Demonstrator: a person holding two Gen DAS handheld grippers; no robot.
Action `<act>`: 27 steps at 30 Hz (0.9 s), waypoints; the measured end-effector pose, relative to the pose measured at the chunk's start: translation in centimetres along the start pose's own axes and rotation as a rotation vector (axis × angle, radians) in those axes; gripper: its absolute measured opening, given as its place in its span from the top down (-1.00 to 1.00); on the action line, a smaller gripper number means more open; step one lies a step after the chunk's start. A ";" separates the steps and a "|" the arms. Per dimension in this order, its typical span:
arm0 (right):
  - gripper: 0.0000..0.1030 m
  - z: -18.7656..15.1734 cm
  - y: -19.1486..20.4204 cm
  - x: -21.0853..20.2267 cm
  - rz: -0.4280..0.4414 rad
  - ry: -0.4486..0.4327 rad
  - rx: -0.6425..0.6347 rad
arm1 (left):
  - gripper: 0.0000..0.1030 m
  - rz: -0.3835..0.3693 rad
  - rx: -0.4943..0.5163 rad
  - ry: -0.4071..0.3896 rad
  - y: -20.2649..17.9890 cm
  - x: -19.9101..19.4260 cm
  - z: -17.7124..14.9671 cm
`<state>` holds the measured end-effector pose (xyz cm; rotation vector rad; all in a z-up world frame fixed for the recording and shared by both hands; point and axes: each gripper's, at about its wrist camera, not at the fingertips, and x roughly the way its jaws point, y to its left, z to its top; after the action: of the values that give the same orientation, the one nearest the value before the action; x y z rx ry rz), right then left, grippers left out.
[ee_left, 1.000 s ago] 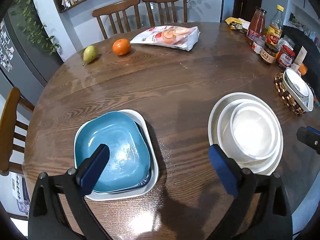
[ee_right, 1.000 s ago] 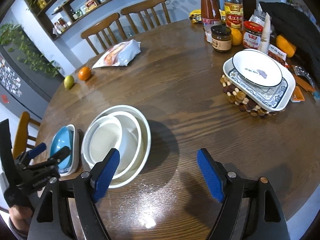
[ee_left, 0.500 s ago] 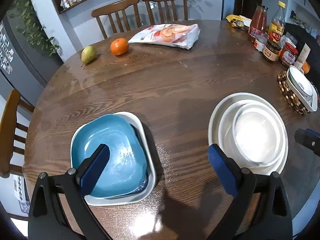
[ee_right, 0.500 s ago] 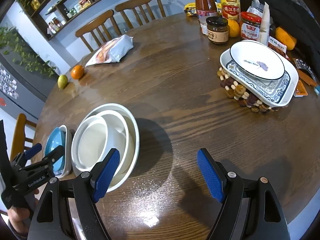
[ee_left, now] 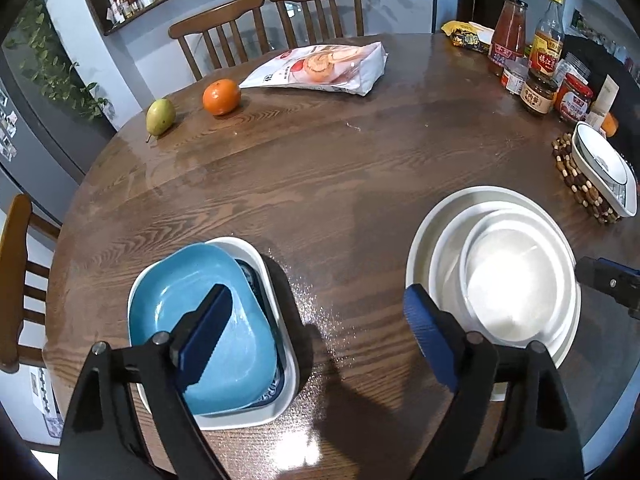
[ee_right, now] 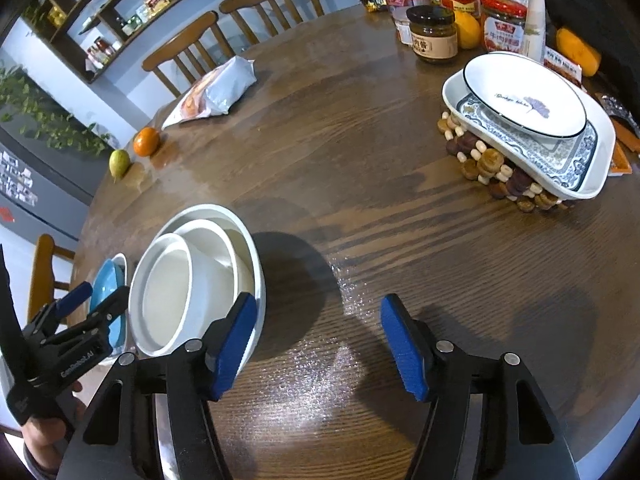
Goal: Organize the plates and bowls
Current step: 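Move both grippers to the rim of the nested white bowl stack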
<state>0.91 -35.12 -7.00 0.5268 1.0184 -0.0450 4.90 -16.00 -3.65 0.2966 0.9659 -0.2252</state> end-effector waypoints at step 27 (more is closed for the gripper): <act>0.09 -0.4 0.2 1.5 0.082 0.041 0.035 | 0.15 -0.108 0.082 0.062 -2.2 1.3 0.9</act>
<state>1.40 -34.47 -8.32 0.6028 1.0370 0.0205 5.61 -18.47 -4.57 0.3287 1.0366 -0.3563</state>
